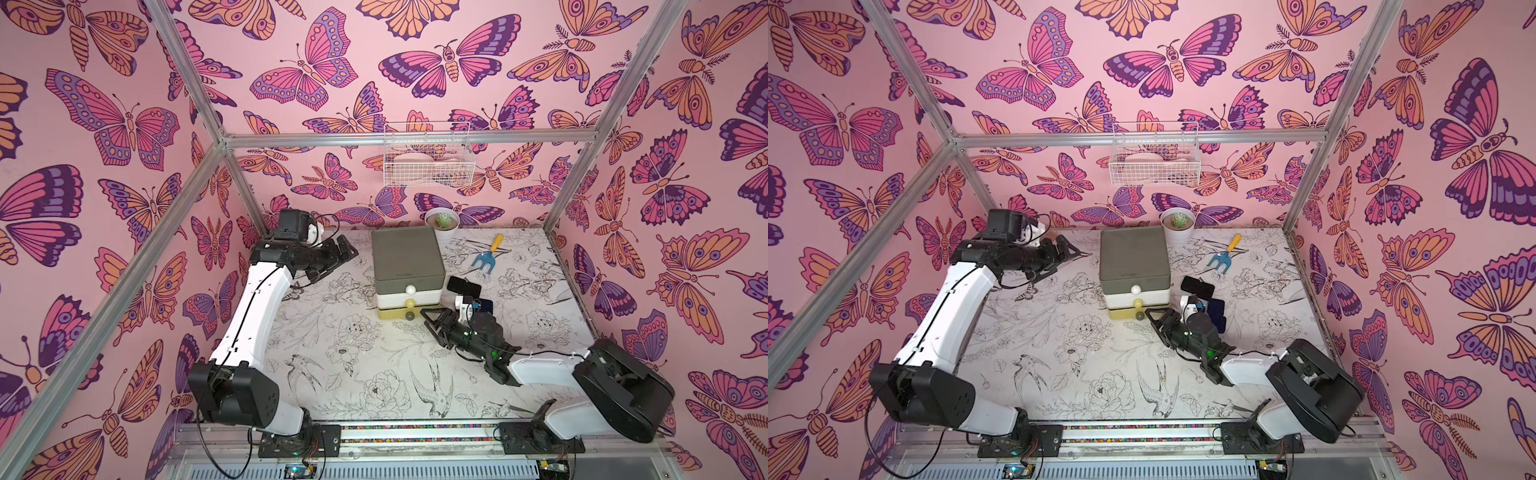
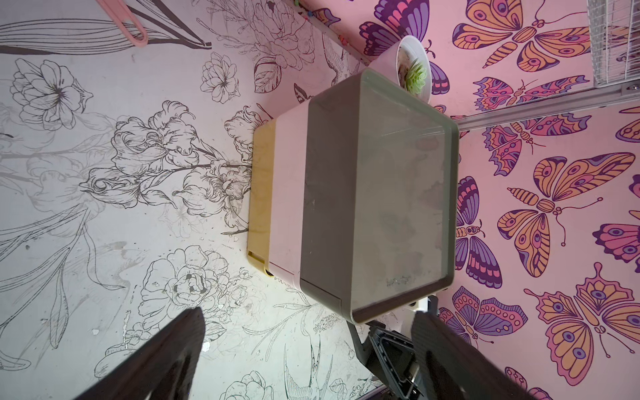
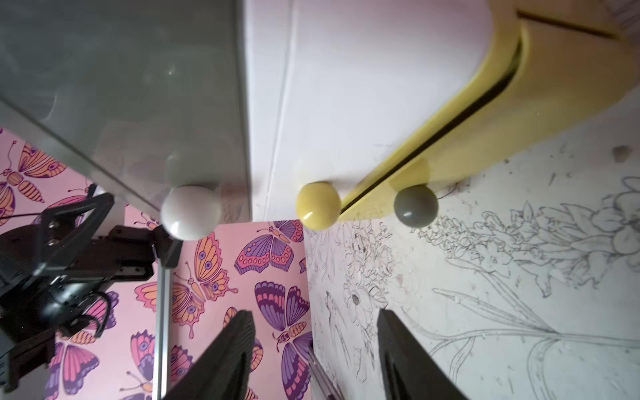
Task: Place the brooch boxes into the drawer by color
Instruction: Open the drawer in the storage box.
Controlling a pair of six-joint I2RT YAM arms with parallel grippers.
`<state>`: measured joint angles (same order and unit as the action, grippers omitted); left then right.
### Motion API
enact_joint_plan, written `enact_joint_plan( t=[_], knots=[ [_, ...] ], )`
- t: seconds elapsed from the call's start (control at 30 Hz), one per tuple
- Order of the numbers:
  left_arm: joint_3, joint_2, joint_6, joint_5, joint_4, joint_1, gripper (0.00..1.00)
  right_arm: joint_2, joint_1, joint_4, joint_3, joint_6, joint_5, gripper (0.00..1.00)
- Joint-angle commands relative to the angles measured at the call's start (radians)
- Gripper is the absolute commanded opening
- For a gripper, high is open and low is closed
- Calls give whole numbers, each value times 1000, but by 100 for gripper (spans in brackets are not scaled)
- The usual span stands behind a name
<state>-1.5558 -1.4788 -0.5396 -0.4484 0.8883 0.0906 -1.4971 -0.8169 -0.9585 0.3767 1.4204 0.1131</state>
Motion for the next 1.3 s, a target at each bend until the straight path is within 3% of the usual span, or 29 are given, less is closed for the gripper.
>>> enact_joint_plan(
  t=[0.0,0.23,0.73,0.93,1.03,1.1,1.27],
  knots=[
    [37,43,6,-7,1,-12,100,-138,-31,-204,13,10,-129,59],
    [93,80,12,13,1,-20,100,-351,-28,-470,95,34,-145,57],
    [144,86,49,8,12,-33,100,-393,-42,-439,185,10,-129,57],
    [136,86,59,11,27,-41,100,-447,-45,-447,245,22,-104,48],
    [138,89,63,12,32,-47,100,-451,-45,-448,236,33,-118,36],
    [142,92,66,15,33,-47,100,-442,-46,-451,223,44,-115,33],
    [157,100,69,19,34,-51,100,-378,-54,-450,150,172,-124,28]
  ],
)
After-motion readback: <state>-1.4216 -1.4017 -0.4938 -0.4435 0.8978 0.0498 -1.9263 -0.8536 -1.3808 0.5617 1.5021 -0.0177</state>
